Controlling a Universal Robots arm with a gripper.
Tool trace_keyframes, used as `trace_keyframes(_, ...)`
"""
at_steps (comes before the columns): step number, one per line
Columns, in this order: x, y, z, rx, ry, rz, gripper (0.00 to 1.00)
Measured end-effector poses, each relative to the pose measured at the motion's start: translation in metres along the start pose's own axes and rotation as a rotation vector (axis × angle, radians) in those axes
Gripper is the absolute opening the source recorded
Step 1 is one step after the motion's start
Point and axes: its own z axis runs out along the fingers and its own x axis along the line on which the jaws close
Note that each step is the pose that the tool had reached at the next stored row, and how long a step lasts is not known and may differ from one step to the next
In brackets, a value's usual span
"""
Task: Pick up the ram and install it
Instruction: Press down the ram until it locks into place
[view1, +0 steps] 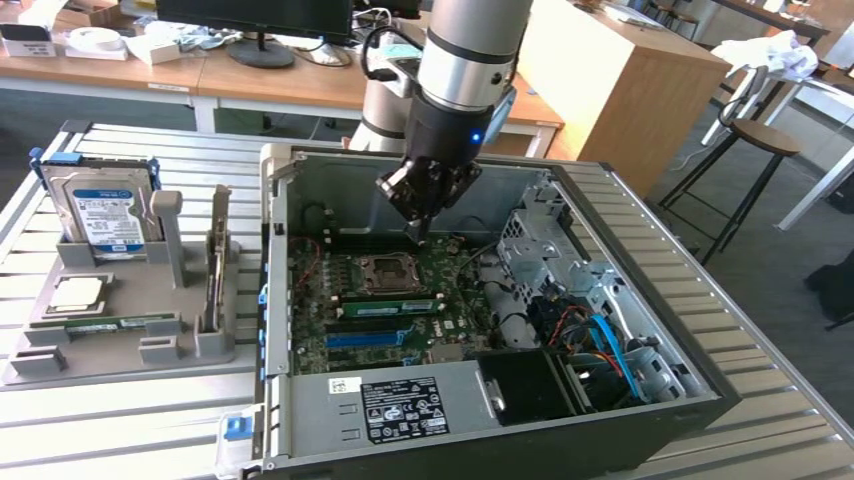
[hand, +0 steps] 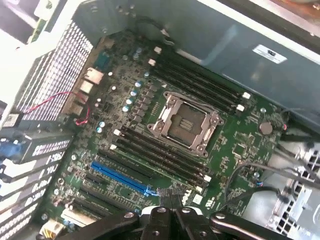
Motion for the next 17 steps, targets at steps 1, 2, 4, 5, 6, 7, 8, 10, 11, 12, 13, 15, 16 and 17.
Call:
trace_keyframes(1,0.0000,0.0000,0.0000,0.0004,-0.0004,0.012,0.10)
trace_keyframes(2,0.0000,0.0000,0.0001,0.0007,-0.0008,0.025,0.10)
trace_keyframes(4,0.0000,0.0000,0.0002,0.0012,-0.0017,0.051,0.10)
trace_keyframes(5,0.0000,0.0000,0.0002,0.0016,-0.0021,0.063,0.10)
trace_keyframes(6,0.0000,0.0000,0.0003,0.0021,-0.0029,0.088,0.10)
trace_keyframes(7,0.0000,0.0000,0.0003,0.0025,-0.0033,0.100,0.10)
trace_keyframes(8,0.0000,0.0000,0.0003,0.0028,-0.0037,0.113,0.10)
trace_keyframes(10,0.0000,0.0000,0.0005,0.0037,-0.0050,0.151,0.10)
trace_keyframes(11,0.0000,0.0000,0.0005,0.0040,-0.0054,0.163,0.10)
trace_keyframes(12,0.0000,0.0000,0.0005,0.0043,-0.0058,0.176,0.10)
trace_keyframes(13,0.0000,0.0000,0.0006,0.0046,-0.0062,0.187,0.10)
trace_keyframes(15,0.0000,0.0000,0.0006,0.0050,-0.0070,0.210,0.10)
trace_keyframes(16,0.0000,0.0000,0.0006,0.0054,-0.0073,0.221,0.10)
trace_keyframes(17,0.0000,0.0000,0.0007,0.0056,-0.0077,0.231,0.10)
